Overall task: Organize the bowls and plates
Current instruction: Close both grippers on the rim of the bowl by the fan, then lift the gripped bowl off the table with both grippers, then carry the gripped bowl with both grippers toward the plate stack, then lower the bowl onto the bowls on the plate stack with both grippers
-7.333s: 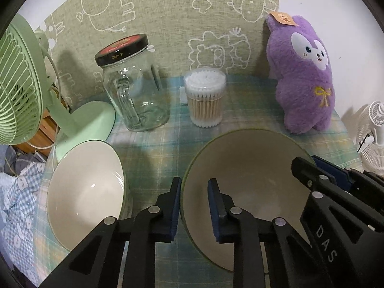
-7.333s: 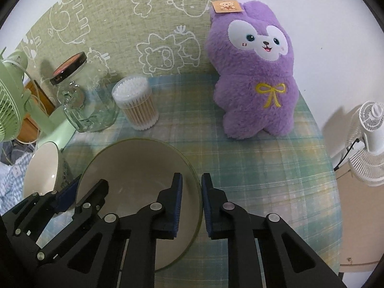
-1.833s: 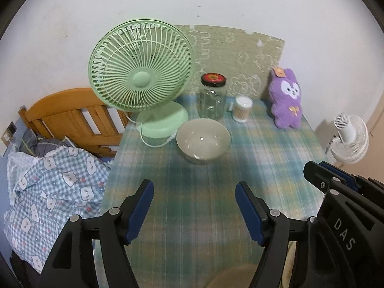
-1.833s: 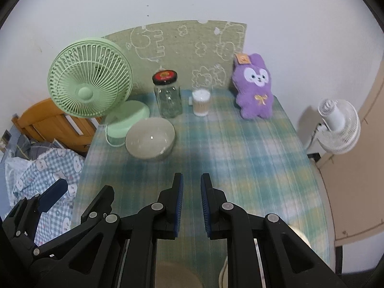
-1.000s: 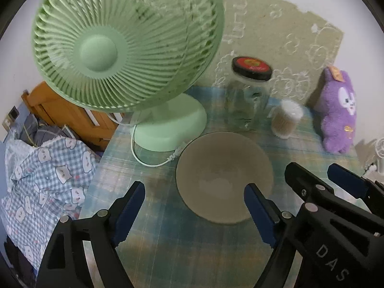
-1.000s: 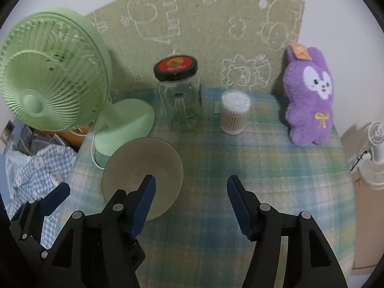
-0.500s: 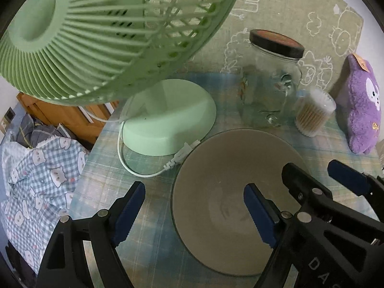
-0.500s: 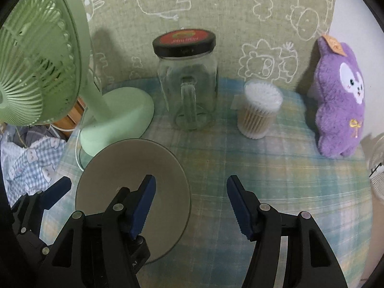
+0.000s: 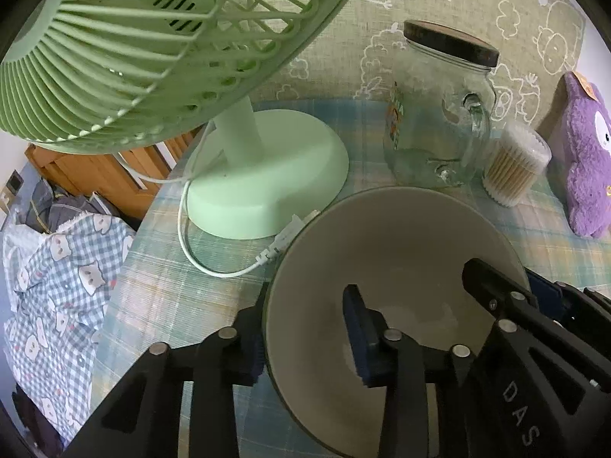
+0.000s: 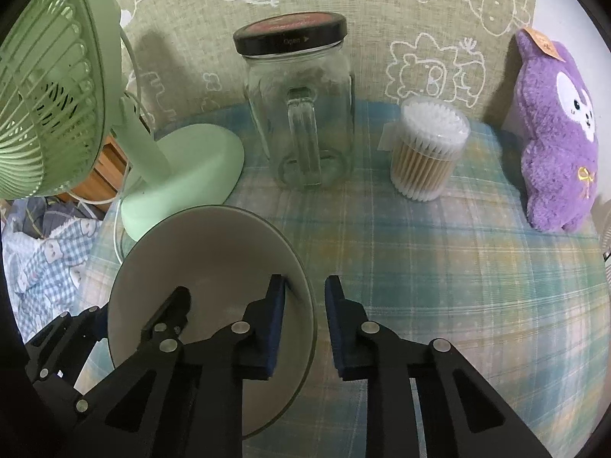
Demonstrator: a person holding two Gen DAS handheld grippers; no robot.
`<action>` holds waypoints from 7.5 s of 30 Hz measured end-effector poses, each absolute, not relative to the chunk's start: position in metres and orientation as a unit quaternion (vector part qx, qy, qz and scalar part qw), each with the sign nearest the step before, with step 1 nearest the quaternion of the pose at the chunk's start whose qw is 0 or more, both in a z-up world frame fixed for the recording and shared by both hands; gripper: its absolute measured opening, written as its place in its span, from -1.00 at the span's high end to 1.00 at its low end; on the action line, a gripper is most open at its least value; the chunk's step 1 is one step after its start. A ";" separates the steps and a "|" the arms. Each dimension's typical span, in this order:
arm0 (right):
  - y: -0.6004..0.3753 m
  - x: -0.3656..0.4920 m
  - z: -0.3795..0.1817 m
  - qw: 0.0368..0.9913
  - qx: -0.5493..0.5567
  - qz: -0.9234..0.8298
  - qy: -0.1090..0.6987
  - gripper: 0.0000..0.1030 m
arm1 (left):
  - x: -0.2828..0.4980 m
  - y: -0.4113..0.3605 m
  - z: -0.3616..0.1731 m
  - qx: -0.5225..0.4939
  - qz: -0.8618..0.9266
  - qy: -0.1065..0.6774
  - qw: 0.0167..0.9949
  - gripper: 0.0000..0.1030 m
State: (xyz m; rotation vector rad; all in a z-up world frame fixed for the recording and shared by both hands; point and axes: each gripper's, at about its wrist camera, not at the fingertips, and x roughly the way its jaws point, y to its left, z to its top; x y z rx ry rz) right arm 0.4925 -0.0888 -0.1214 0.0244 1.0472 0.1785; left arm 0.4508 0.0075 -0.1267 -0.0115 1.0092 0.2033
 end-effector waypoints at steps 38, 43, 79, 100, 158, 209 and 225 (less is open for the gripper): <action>-0.100 0.403 -0.067 0.868 0.034 0.033 0.494 0.65 | 0.383 -0.004 -0.080 0.001 0.058 0.483 0.874 0.56; -0.104 0.381 -0.043 0.876 0.042 0.022 0.480 0.65 | 0.368 -0.008 -0.059 0.005 0.048 0.470 0.881 0.56; -0.100 0.202 0.033 0.895 0.054 -0.042 0.441 0.65 | 0.218 -0.008 0.007 0.018 -0.019 0.432 0.901 0.56; -0.107 0.150 -0.027 0.865 0.074 -0.069 0.491 0.65 | 0.174 -0.016 -0.048 0.035 -0.045 0.482 0.874 0.56; -0.134 0.167 -0.090 0.820 0.095 -0.049 0.562 0.00 | 0.180 -0.016 -0.100 0.022 -0.073 0.528 0.846 -0.51; -0.107 0.142 -0.060 0.821 0.126 -0.060 0.554 0.29 | 0.157 -0.001 -0.069 -0.004 -0.119 0.525 0.843 0.24; -0.165 0.139 -0.032 0.837 0.117 -0.047 0.533 0.29 | 0.156 -0.059 -0.043 -0.004 -0.107 0.500 0.859 0.24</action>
